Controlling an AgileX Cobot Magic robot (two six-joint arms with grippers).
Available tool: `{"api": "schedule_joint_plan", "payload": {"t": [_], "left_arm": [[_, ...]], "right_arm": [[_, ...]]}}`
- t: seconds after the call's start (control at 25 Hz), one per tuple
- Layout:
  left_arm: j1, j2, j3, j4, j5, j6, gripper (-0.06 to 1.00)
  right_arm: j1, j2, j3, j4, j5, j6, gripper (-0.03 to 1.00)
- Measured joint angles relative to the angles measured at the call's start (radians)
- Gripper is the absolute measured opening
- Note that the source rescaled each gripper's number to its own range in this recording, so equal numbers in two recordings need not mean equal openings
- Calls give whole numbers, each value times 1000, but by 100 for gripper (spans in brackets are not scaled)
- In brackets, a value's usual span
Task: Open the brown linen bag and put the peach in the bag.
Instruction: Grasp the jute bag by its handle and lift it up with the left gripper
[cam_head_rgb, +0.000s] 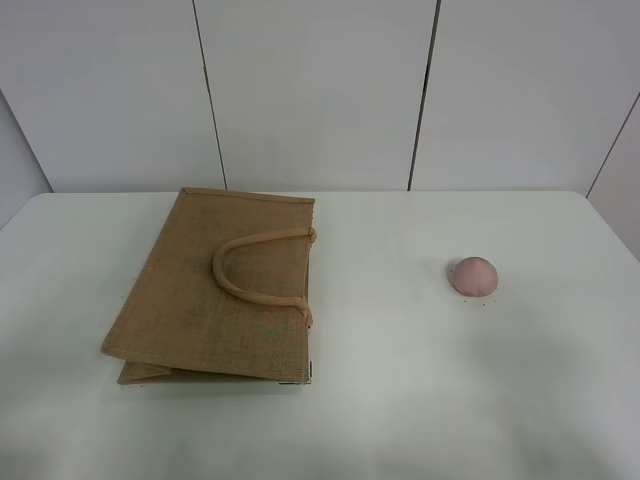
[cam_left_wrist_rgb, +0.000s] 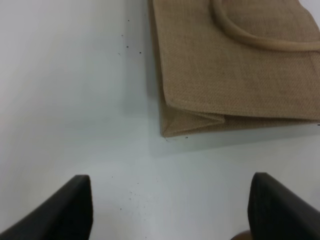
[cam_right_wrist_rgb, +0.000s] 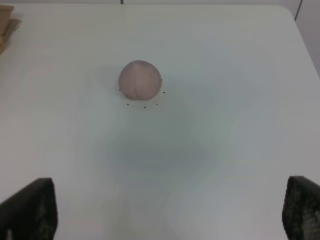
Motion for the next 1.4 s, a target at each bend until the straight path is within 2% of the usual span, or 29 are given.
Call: {"api": "schedule_joint_plan", "payload": {"t": [0.36,0.56,0.76,1.04,1.4], "left_arm": [[0,0,-1,2,-1,0,97],[0,66,-67,2,-12,-21,97],[0,382,-200,0,-21,-24,97],[0,913,-459,0,-89,54,97],[0,1580,-903,0,-109,62,97]], "right_arm": [[0,0,0,0,0,0,100],[0,0,0,0,0,0,100],[0,0,0,0,0,0,100],[0,0,0,0,0,0,100],[0,0,0,0,0,0,100]]}}
